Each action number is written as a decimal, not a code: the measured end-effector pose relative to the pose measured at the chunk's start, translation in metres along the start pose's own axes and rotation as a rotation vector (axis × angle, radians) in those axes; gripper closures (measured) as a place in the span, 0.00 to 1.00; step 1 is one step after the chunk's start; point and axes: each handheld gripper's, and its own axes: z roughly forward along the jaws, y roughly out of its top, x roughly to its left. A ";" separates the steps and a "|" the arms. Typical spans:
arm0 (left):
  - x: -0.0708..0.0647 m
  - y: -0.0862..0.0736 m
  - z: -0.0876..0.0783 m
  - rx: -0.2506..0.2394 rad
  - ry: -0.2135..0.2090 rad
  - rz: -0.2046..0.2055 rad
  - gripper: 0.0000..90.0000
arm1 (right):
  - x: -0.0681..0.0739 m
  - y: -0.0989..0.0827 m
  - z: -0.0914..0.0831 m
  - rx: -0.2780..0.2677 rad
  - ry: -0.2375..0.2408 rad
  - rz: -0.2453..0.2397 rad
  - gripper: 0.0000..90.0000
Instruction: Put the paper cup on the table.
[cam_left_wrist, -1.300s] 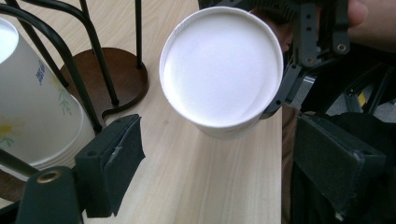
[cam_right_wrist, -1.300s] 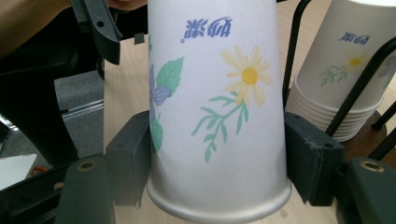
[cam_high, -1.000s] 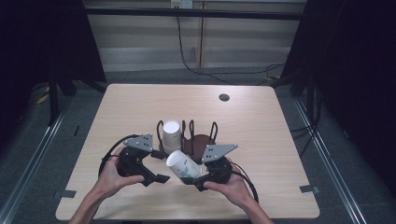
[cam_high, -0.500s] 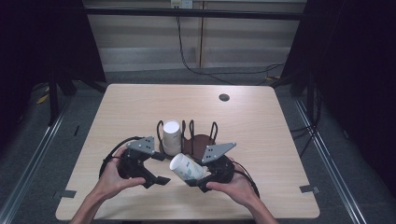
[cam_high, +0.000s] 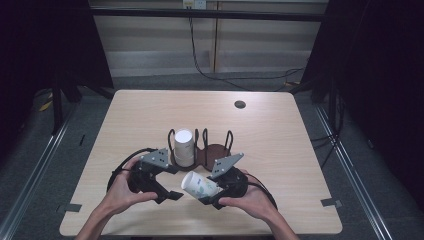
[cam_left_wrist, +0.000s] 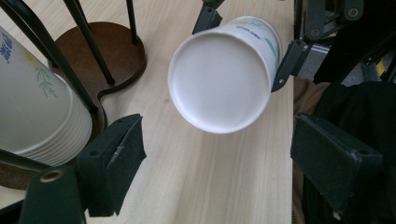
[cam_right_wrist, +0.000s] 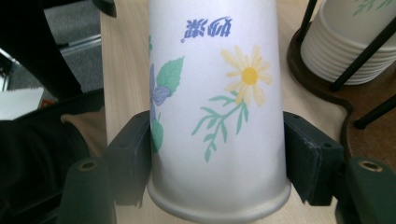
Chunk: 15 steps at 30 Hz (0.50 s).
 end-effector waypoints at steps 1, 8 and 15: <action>0.000 0.000 0.000 0.000 0.000 0.000 0.19 | 0.000 0.000 0.001 0.010 0.005 -0.003 0.35; 0.000 0.000 0.005 0.023 -0.012 0.012 0.19 | 0.002 0.003 0.006 0.074 0.008 -0.016 0.36; -0.002 0.002 0.006 0.039 -0.012 0.033 0.20 | 0.004 0.006 0.007 0.141 0.004 -0.047 0.36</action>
